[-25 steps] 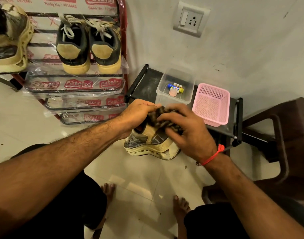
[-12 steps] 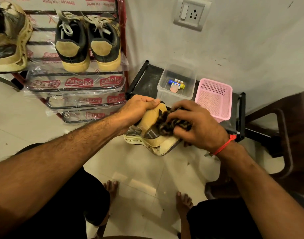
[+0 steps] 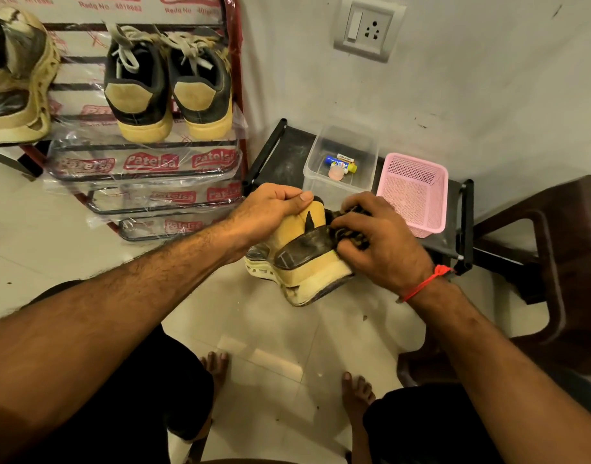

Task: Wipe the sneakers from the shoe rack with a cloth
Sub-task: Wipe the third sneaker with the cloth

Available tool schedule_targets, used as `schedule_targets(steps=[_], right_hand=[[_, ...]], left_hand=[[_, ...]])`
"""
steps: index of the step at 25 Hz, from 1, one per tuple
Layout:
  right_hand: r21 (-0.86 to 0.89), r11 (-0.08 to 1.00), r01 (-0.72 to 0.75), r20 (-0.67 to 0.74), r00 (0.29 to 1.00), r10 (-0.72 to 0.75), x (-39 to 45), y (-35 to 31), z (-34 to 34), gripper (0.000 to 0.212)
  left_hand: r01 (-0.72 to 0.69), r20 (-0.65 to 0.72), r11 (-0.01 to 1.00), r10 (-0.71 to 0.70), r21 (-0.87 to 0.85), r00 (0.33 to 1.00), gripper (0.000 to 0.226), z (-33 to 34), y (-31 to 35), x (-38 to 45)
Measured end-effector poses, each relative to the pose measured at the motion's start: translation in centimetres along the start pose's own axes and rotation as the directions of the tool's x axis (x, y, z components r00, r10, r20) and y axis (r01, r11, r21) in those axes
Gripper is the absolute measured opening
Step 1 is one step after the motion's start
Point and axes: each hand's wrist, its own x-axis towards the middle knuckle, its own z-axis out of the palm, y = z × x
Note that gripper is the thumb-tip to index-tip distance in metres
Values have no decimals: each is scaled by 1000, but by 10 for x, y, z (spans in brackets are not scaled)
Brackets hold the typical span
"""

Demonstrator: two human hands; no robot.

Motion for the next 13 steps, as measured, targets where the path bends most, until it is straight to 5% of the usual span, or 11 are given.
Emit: schedule_targets(steps=[3, 13], right_hand=[[90, 991, 97, 40, 994, -101, -4, -16, 5, 34], [235, 967, 98, -112, 991, -73, -1, -28, 0, 28]], left_hand=[[-23, 36, 1000, 22, 11, 999, 28, -2, -3, -2], [-13, -4, 1000, 13, 13, 1000, 31, -1, -6, 2]])
